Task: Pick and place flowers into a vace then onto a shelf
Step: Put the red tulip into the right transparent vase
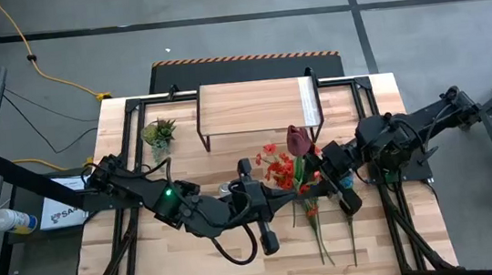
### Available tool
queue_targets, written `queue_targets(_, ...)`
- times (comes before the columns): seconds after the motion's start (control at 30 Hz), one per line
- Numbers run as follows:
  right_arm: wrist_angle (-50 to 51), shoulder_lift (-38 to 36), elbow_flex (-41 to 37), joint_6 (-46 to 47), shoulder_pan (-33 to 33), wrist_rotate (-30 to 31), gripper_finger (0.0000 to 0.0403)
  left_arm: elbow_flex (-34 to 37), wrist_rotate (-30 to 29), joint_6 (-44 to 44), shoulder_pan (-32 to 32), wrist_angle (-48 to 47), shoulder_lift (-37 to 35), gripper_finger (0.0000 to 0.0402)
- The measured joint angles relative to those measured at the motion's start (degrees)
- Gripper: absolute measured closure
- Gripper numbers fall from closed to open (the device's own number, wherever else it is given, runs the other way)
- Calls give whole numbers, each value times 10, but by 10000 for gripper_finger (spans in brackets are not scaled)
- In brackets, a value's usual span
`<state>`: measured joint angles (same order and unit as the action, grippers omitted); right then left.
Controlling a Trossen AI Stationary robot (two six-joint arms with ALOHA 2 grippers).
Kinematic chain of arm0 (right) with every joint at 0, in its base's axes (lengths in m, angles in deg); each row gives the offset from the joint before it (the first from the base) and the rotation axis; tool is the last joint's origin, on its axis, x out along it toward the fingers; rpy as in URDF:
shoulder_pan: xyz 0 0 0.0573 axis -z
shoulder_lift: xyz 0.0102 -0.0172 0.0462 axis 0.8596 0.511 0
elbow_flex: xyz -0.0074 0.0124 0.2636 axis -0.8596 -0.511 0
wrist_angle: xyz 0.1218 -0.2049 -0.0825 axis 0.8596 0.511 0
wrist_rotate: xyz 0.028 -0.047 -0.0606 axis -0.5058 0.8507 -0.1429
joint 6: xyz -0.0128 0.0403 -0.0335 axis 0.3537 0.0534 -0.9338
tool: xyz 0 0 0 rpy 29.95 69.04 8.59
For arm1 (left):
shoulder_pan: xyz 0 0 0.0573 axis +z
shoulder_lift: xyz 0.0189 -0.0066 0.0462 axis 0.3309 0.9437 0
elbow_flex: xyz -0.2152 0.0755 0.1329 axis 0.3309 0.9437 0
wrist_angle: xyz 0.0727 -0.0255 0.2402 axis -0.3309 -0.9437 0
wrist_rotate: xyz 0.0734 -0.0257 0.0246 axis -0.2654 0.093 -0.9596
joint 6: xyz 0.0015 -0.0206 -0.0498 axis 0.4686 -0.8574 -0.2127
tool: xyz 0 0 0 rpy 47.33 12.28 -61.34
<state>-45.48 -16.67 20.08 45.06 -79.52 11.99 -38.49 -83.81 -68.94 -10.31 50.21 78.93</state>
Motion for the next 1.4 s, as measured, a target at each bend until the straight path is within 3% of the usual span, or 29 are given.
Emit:
queue_targets(0.3, 6, -1, 0, -14, 0, -1, 397, 0, -2, 0, 0, 0, 0, 380)
queue_targets(0.6, 6, -1, 1, -35, 0, 0, 400, 0, -2, -6, 0, 2, 0, 377)
queue_targets(0.83, 7, -1, 1, -46, 0, 12, 402, 0, -1, -22, 0, 3, 0, 325)
queue_targets(1.03, 11, -2, 1, -52, 0, 14, 402, 0, 22, -33, 0, 4, 0, 304)
queue_targets(1.4, 69, -48, 1, -61, 1, 88, 403, -1, 38, -30, -15, 19, 0, 299)
